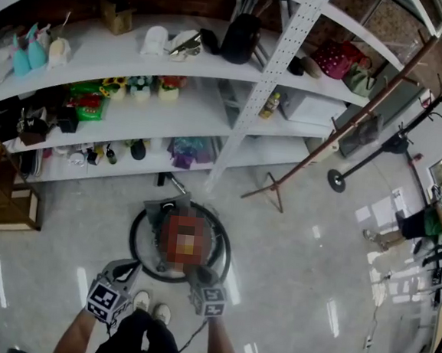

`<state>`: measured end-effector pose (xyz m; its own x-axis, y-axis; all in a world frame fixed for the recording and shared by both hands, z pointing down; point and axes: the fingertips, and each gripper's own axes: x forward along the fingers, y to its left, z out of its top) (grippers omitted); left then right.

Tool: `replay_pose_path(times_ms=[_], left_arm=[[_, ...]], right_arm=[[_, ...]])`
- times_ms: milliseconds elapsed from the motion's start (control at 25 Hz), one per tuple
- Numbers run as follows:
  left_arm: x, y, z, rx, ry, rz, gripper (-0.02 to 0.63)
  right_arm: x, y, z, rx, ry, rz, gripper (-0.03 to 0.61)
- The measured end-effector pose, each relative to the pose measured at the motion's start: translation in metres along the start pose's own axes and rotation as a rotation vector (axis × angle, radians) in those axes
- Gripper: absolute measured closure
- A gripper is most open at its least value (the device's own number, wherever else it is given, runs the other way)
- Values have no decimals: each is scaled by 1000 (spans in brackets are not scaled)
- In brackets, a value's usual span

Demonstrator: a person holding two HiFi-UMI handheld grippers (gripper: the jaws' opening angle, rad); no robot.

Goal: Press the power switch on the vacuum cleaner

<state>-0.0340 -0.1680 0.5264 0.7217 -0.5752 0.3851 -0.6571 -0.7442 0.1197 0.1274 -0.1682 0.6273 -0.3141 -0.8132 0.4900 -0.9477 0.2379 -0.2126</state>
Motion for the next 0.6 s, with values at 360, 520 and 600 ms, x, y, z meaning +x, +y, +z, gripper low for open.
replay_pose_path(times_ms=[360, 520, 600], left_arm=[[-16, -7, 28, 25, -13, 2, 604], [-22, -15, 38, 29, -25, 0, 604], [-25, -16, 43, 31, -28, -1, 604]], right_arm=[[-24, 17, 22, 18, -12, 13, 569], [-36, 23, 27, 19, -15, 24, 569], [-42, 24, 31, 25, -10, 17, 569]])
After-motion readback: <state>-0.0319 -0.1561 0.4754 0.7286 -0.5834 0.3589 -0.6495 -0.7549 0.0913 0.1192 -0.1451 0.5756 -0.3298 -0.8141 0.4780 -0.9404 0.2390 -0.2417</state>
